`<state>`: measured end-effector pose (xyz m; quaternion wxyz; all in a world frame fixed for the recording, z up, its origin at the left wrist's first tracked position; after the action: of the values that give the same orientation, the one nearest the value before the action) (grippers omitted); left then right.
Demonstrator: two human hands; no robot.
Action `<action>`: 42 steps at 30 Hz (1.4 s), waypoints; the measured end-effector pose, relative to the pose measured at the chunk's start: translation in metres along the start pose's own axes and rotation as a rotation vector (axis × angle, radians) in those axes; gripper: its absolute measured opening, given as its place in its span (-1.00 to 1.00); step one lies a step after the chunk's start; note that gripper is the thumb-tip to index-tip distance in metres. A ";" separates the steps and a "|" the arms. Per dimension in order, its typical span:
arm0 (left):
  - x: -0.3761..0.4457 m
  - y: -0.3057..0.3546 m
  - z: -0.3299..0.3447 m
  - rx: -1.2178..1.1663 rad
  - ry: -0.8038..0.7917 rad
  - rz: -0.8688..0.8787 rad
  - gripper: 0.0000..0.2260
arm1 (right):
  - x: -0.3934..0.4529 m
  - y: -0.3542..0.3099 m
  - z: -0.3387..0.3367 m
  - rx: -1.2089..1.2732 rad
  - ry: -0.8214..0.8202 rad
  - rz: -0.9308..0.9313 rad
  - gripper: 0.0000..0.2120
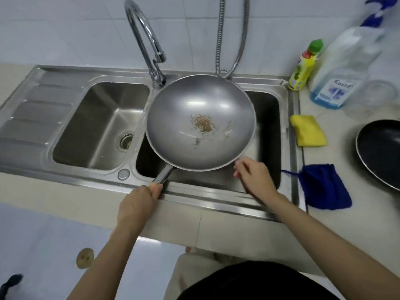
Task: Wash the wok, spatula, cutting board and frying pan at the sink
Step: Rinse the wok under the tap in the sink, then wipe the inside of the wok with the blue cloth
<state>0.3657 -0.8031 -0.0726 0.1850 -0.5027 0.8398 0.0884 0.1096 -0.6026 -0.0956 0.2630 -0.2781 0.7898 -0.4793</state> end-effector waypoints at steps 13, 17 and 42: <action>0.033 -0.015 0.030 0.151 0.034 0.211 -0.59 | -0.096 0.049 -0.133 -0.703 0.595 0.105 -0.28; 0.036 -0.019 0.036 0.182 0.029 0.196 -0.53 | -0.100 0.050 -0.126 -0.677 0.667 0.128 -0.36; 0.011 -0.004 0.004 -0.024 0.031 0.039 -0.49 | 0.087 -0.057 0.130 -0.425 -0.484 -0.224 -0.34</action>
<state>0.3656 -0.8130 -0.0811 0.1643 -0.4898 0.8510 0.0944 0.1474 -0.7639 -0.1092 0.3245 -0.5174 0.7513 -0.2500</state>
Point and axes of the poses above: each hand's wrist, its own x-axis towards the middle knuckle, its own z-axis out of the palm, y = z × x, the point moved 7 cm from there along x, towards the middle knuckle, and after that the axes turned 6 degrees about x, right-handed, at the moved point
